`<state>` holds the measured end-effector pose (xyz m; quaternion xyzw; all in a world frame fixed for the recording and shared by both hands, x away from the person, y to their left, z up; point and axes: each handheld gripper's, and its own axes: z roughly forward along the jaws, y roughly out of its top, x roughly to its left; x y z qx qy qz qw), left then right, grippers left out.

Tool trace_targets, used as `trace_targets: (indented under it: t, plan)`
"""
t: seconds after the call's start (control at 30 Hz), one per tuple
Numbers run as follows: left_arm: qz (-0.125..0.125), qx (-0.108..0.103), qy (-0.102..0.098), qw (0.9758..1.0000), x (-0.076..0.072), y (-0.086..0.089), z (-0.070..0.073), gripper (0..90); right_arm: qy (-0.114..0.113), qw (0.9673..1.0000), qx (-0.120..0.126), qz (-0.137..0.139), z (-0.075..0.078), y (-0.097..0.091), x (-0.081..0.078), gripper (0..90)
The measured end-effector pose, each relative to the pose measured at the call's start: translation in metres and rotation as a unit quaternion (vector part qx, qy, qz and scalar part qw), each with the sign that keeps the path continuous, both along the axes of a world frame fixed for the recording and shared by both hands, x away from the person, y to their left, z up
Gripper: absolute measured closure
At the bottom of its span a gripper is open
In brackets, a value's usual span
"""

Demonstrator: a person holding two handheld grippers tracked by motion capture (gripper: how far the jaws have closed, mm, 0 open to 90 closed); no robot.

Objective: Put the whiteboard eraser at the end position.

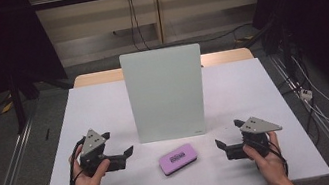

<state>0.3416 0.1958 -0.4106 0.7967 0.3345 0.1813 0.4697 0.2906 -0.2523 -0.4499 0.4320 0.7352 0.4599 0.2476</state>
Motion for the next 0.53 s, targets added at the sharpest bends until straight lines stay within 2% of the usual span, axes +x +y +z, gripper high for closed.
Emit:
trace_targets:
  t: [0.03,0.07,0.17,0.27,0.33,0.37,0.53]
  plan:
    - [-0.005,-0.009,0.007,0.9999,-0.001,0.003,-0.001,6.1,0.001,1.0,0.0,0.001,0.0,0.0,0.0,4.2]
    - [-0.001,-0.009,0.01,0.9999,-0.003,0.005,-0.003,6.1,-0.001,1.0,-0.001,0.002,0.0,0.0,0.0,4.2]
    - [0.011,0.001,0.0,0.9999,-0.009,0.01,-0.006,6.1,0.001,1.0,-0.001,0.001,-0.001,0.001,0.0,4.2]
    - [0.034,-0.017,-0.011,0.9992,-0.013,0.016,-0.011,6.1,0.001,1.0,-0.002,0.003,-0.001,0.001,0.0,4.2]
    - [0.046,-0.03,-0.007,0.9985,-0.015,0.019,-0.015,6.1,0.0,1.0,-0.001,0.003,0.0,0.002,0.0,4.2]
    - [0.044,-0.026,-0.008,0.9987,-0.015,0.02,-0.016,6.0,0.0,1.0,-0.002,0.004,0.0,0.002,0.0,4.2]
    - [0.047,-0.031,-0.002,0.9984,-0.016,0.022,-0.018,6.0,-0.001,1.0,-0.001,0.001,0.0,0.0,-0.001,4.3]
